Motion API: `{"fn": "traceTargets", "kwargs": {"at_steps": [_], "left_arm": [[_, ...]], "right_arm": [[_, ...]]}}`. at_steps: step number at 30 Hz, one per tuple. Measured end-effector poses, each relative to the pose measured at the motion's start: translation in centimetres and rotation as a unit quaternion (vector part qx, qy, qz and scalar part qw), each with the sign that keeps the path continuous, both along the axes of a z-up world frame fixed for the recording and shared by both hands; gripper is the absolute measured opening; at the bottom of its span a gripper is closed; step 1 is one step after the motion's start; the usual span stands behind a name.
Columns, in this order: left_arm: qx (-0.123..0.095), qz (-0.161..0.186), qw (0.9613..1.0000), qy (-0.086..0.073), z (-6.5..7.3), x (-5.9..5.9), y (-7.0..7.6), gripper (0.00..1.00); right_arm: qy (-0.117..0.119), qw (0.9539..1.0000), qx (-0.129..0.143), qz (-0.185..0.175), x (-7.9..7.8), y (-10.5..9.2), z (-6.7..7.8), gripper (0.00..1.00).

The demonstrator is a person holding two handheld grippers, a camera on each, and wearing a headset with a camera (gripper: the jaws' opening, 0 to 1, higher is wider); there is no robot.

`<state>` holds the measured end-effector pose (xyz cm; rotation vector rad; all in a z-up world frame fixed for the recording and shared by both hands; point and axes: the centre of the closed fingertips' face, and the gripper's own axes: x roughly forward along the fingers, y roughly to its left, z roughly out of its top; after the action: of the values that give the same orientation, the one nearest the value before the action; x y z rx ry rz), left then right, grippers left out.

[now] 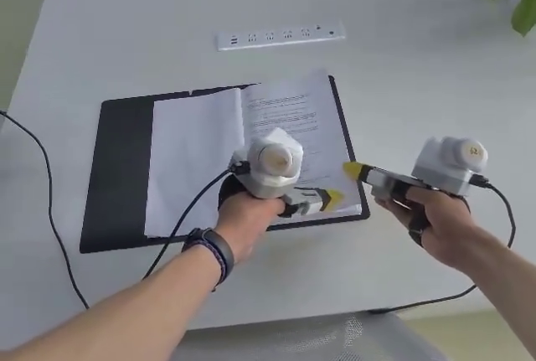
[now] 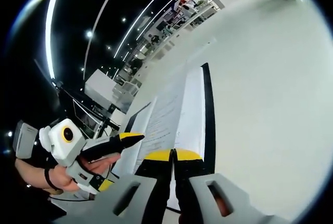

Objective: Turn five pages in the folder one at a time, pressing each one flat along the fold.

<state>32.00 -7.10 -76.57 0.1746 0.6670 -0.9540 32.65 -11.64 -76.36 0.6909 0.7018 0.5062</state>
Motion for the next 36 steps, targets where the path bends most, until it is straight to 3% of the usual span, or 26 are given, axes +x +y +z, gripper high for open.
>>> {"fn": "traceTargets", "kwargs": {"at_steps": [13,24,36], "left_arm": [[-0.003,0.023,0.9997,-0.010,1.6,0.0,4.5,0.74],[-0.003,0.042,0.9988,-0.026,3.0,0.1,9.2,0.75],[-0.007,0.078,0.9961,-0.040,4.3,-0.5,15.3,0.77]], "right_arm": [[-0.033,0.9994,0.008,-0.003,0.2,1.0,3.1,0.00],[-0.072,0.9970,0.023,0.015,0.9,3.6,6.5,0.00],[-0.110,0.9915,0.035,0.061,1.3,9.2,9.7,0.00]]}}
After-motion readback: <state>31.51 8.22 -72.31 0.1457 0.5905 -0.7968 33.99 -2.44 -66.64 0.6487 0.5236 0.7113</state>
